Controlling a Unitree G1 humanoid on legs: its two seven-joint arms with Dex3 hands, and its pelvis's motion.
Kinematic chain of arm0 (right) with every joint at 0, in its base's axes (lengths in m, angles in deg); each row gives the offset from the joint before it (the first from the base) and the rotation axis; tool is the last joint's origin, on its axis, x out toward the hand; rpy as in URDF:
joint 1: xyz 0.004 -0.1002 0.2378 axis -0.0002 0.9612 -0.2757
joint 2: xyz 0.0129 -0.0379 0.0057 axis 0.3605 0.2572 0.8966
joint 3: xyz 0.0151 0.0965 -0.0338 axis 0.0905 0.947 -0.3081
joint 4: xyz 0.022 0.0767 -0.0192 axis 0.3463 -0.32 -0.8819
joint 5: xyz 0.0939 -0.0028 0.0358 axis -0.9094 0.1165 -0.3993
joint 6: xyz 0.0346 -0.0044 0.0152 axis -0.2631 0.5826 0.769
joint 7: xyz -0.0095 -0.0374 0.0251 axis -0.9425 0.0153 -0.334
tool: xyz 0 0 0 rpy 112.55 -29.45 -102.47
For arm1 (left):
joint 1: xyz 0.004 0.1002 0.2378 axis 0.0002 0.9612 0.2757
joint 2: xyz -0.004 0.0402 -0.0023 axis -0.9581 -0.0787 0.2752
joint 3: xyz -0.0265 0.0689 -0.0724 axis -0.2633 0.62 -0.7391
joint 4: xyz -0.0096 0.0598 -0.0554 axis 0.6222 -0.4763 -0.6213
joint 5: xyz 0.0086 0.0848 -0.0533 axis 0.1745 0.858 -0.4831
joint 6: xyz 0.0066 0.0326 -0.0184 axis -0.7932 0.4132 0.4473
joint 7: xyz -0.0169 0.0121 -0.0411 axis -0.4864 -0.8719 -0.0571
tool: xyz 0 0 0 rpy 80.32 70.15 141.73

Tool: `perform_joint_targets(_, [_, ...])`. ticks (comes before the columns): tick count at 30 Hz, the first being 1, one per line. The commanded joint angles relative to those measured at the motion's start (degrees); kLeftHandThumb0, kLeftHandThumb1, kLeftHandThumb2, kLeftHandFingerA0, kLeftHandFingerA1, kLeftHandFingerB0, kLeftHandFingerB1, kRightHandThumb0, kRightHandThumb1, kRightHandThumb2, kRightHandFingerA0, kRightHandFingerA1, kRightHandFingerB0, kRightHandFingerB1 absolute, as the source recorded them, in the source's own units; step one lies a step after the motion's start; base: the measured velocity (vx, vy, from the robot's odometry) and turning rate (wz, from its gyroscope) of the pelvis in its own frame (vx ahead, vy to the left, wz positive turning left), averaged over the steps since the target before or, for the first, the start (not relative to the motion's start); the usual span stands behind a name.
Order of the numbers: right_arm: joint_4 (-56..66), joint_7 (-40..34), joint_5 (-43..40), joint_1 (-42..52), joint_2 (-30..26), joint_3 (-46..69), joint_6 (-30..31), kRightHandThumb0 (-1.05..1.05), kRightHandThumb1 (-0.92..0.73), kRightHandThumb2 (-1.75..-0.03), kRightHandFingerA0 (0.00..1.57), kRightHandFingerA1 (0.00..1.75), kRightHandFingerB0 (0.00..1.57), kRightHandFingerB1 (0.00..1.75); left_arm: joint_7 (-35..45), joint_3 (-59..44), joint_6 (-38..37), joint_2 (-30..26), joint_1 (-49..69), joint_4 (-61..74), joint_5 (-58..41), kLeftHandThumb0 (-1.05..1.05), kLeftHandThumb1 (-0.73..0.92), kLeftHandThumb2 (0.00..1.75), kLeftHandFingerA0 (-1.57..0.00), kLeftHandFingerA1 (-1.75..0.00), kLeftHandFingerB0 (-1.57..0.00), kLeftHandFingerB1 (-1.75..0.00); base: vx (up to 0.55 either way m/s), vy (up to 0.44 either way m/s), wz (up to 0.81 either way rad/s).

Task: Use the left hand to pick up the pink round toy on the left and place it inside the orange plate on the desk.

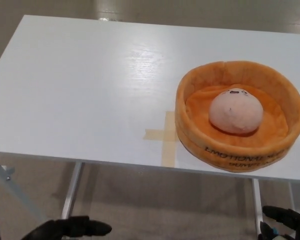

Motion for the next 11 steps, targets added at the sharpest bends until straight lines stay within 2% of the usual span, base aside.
perform_joint_targets(1, [-0.57,1.04,-0.10,0.71,-0.61,-0.07,0.40,-0.22,-0.60,-0.60,0.74,0.84,0.75,0.58,-16.43,-1.82,-4.61,6.01,-6.31,-21.91,3.54,-0.14,0.60,0.58,-0.65,-0.46,-0.55,-0.39,0.00,0.000,0.00])
perform_joint_targets(4, [-0.58,1.06,-0.18,0.73,-0.57,0.00,0.43,-0.21,-0.59,-0.61,0.75,0.84,0.75,0.58,-19.25,-2.19,-5.18,6.76,-8.29,-25.57,3.77,-0.13,0.60,0.58,-0.65,-0.47,-0.55,-0.40,0.00,0.000,0.00])
perform_joint_targets(5, [-0.58,1.08,-0.18,0.75,-0.57,-0.01,0.39,-0.20,-0.59,-0.61,0.77,0.86,0.75,0.58,-21.39,-2.43,-4.83,7.24,-9.55,-27.20,3.94,-0.16,0.60,0.58,-0.58,-0.49,-0.54,-0.40,0.00,0.000,0.00])
perform_joint_targets(9, [-0.64,1.03,-0.02,0.94,-0.47,-0.12,-0.01,-0.21,-0.59,-0.61,0.76,0.83,0.76,0.59,-30.22,-2.53,-3.60,8.86,-14.83,-34.07,5.38,-0.20,0.59,0.58,-0.55,-0.49,-0.52,-0.39,0.00,0.000,0.00])
perform_joint_targets(11, [-0.61,0.60,0.18,0.76,-0.43,-0.33,0.44,-0.21,-0.58,-0.62,0.79,0.87,0.75,0.59,-33.35,-1.54,-3.72,9.04,-16.42,-36.49,6.93,-0.21,0.59,0.58,-0.52,-0.45,-0.50,-0.38,0.00,0.000,0.00])
